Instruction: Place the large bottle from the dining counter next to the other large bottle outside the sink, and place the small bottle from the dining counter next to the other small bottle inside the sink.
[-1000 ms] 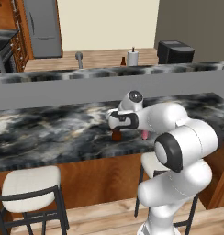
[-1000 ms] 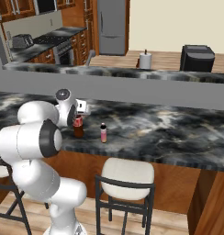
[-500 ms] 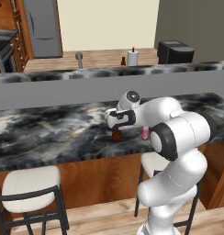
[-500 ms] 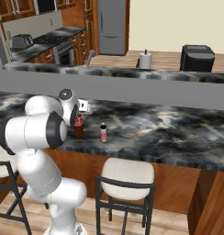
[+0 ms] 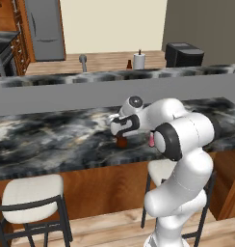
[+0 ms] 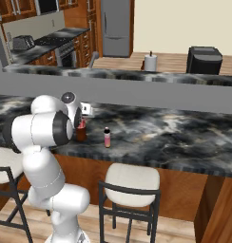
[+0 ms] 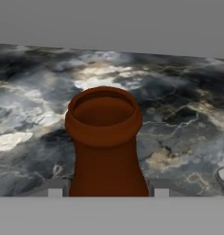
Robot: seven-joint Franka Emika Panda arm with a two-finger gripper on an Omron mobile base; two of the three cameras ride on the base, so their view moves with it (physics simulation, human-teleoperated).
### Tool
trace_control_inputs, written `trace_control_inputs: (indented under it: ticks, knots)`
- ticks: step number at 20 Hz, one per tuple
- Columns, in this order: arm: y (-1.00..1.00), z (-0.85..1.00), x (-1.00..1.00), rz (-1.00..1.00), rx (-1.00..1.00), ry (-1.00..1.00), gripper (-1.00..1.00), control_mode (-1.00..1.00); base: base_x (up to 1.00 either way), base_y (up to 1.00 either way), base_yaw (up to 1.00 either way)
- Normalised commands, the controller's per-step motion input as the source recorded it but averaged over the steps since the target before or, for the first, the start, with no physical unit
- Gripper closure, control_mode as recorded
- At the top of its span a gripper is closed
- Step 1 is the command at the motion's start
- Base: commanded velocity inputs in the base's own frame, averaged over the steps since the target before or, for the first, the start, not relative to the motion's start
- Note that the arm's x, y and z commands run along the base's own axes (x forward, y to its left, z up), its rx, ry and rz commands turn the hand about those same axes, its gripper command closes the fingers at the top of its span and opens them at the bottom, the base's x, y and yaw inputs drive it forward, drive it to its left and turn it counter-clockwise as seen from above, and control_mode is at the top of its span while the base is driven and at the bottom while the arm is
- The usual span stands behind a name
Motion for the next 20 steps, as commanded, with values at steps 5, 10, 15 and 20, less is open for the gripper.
trace_control_inputs:
  ticks: [5, 10, 15, 20]
  knots:
    - [0.05, 0.0, -0.06, 0.0, 0.0, -0.03, 1.0, -1.0, 0.0, 0.0, 0.0]
    - [0.0, 0.13, -0.37, 0.0, 0.0, -0.07, 1.0, -1.0, 0.0, 0.0, 0.0]
    - [0.0, 0.31, -0.5, 0.0, 0.0, -0.11, 1.0, -1.0, 0.0, 0.0, 0.0]
    - [-0.04, 0.37, -0.3, 0.0, 0.0, -0.09, 1.0, -1.0, 0.0, 0.0, 0.0]
